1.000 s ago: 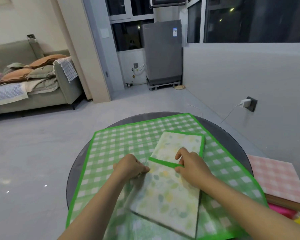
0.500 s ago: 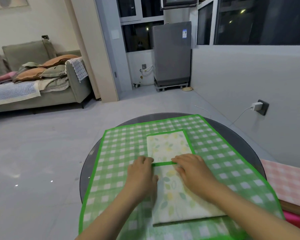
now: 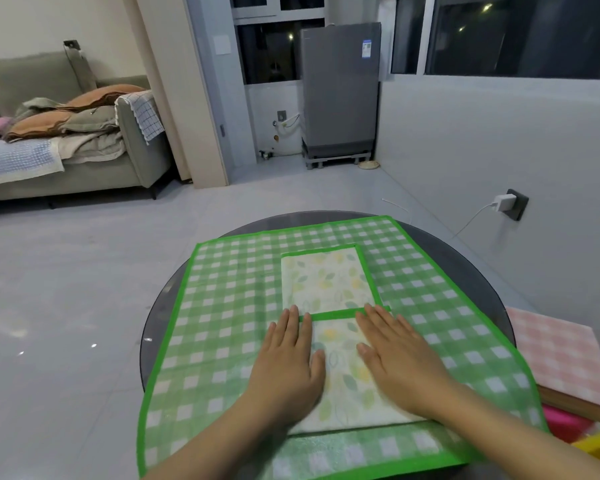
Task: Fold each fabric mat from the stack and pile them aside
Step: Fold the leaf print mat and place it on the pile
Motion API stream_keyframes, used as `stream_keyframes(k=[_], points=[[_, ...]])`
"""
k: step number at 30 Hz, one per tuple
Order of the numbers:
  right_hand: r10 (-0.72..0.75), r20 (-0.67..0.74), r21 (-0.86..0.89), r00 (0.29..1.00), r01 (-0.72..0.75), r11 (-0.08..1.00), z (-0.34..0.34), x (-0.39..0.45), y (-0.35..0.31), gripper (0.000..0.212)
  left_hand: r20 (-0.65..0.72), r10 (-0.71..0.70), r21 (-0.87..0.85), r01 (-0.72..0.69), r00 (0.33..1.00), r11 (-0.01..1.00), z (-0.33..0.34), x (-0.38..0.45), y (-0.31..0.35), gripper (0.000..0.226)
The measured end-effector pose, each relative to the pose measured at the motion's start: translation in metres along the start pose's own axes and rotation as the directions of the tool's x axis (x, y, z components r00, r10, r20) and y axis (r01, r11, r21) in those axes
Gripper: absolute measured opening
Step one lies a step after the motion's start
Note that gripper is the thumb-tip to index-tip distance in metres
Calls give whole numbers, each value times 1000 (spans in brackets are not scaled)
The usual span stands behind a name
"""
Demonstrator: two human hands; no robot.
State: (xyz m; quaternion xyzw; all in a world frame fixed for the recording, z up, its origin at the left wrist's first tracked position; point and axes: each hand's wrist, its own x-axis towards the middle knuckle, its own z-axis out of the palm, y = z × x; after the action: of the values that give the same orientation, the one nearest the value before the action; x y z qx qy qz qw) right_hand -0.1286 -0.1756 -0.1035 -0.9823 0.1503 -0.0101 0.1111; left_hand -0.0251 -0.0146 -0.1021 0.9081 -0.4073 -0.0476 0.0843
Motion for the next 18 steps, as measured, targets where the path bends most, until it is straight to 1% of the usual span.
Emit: stream_keyframes(k=[2, 3, 5, 7, 9, 10, 11, 13, 15, 16, 18], points=[[67, 19, 3, 998, -67, 998, -2, 0, 9, 67, 3, 4, -2, -4, 1000, 1000, 0, 1, 0, 59], [95, 25, 7, 995, -95, 995, -4, -1, 11, 60, 10, 4, -2, -4, 1000, 1000, -1, 1, 0, 59], [121, 25, -12, 992, -121, 993, -8, -1, 13, 57, 23, -2, 3, 2, 1000, 1000, -4, 1, 1, 60], [116, 0, -64, 993, -116, 991, -13, 2, 10, 59, 13, -9, 42, 9, 1000, 999, -8, 1, 4, 63], [81, -61, -89, 995, -86, 992, -18, 6, 6, 57, -50, -6, 85, 11, 999, 996, -13, 5, 7, 67], [51, -96, -63, 994, -58, 996, -21, 9, 5, 53, -96, 5, 91, 4, 995, 996, -15, 9, 8, 64], [25, -125, -10, 992, -26, 1000, -24, 12, 4, 49, -140, 18, 76, -7, 990, 997, -18, 13, 9, 55], [24, -164, 112, 986, -6, 994, -27, 20, 4, 43, -192, 14, -28, -19, 981, 999, -23, 20, 12, 39], [85, -196, 165, 977, -52, 985, -29, 27, 5, 39, -197, -21, -129, -4, 980, 992, -27, 27, 13, 31], [116, -203, 184, 972, -79, 980, -30, 31, 7, 38, -193, -55, -184, 19, 980, 983, -28, 31, 12, 28], [185, -160, 289, 970, -133, 948, -31, 37, 7, 36, -208, -171, -336, 94, 963, 937, -28, 40, 9, 22]])
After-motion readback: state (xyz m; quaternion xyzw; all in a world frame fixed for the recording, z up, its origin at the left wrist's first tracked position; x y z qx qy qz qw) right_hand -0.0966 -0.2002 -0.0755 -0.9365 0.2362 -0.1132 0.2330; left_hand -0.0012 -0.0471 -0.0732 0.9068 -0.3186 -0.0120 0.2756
